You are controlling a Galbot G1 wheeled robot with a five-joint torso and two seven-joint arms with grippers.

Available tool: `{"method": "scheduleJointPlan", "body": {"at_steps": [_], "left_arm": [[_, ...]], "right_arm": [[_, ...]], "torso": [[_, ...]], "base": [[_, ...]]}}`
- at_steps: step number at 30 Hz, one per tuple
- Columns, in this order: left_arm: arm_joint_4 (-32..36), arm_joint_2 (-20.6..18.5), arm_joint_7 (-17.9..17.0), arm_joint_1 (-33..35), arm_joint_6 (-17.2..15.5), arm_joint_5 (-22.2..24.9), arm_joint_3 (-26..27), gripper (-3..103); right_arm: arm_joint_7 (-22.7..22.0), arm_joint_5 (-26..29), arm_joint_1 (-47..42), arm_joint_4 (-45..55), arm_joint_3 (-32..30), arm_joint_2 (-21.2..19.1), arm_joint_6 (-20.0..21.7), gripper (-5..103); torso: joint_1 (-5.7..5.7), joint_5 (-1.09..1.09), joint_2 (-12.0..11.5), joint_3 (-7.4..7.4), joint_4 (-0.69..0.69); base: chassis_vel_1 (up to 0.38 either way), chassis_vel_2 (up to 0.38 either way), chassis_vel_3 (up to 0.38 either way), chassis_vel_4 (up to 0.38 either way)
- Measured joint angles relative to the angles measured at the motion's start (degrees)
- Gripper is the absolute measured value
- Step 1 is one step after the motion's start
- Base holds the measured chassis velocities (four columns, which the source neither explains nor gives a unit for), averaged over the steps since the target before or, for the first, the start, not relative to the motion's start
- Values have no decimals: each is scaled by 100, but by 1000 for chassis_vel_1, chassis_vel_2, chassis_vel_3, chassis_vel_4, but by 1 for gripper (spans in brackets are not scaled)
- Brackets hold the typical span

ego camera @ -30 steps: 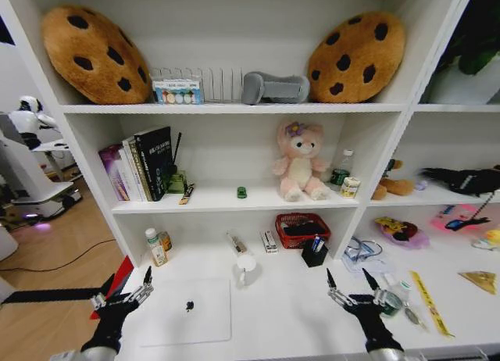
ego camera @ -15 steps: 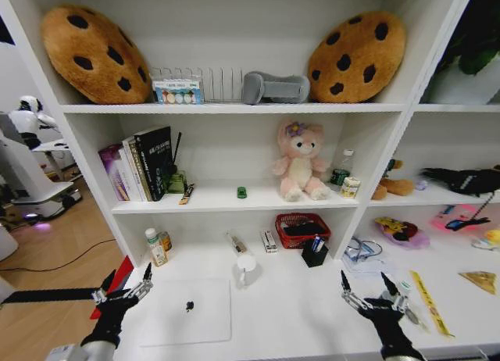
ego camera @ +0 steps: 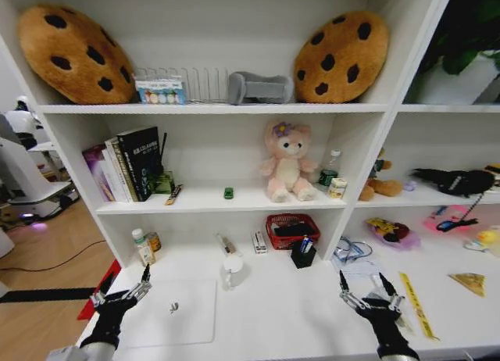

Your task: Organize the objects on the table.

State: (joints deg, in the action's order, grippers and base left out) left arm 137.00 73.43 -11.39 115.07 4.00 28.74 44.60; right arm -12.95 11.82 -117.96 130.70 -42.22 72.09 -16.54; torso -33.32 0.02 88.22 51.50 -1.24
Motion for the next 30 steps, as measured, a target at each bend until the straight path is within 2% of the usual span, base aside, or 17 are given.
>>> {"method": "scheduleJointPlan", "body": {"at_steps": [14,15,19,22,23,24,26,27,28,30], "left_arm": [[4,69,-37,-12,-25,-64,-38,100],[4,71,-50,-14,-30,-64,-40,100],[7,74,-75,-20,-35,-65,-44,100],[9,77,-88,-22,-45,-85,-67,100],[16,82,-94,-23,-47,-99,-79,100],[16,82,-94,-23,-47,-99,-79,100],[28,120,-106,-14,-49,-107,-82,100],[28,120,-106,-14,-49,-107,-82,100],[31,143,-111,2,-49,-108,-75,100],[32,153,-113,9,-49,-109,-72,100]], "right_arm": [[9,-67,57,25,256,36,-48,100],[37,-83,56,9,272,42,-104,100],[170,-165,34,-54,316,48,-248,100],[602,-197,-37,-81,498,18,-421,100],[790,-204,-42,-81,609,1,-472,100],[790,-204,-42,-81,609,1,-472,100],[1211,-206,7,-114,751,-35,-628,100],[1211,-206,7,-114,751,-35,-628,100],[1454,-199,66,-159,812,-69,-710,100],[1552,-190,97,-182,836,-86,-734,100]], "torso": [[-1,1,-1,0,0],[-1,-5,-1,0,1],[-2,5,-1,1,4],[-1,-2,-1,0,-4],[-2,0,-1,0,-3],[-2,0,-1,0,-3],[-2,-7,-1,0,0],[-2,-7,-1,0,0],[-2,-4,-1,1,3],[-1,-3,-1,0,2]], "base": [[-290,-299,289,292],[-309,-284,284,268],[-232,-229,239,232],[-38,-114,92,55],[-10,-72,-8,-47],[-10,-72,-8,-47],[17,50,-14,-20],[34,99,-28,-39],[34,88,-66,-46],[66,88,-66,-57]]}}
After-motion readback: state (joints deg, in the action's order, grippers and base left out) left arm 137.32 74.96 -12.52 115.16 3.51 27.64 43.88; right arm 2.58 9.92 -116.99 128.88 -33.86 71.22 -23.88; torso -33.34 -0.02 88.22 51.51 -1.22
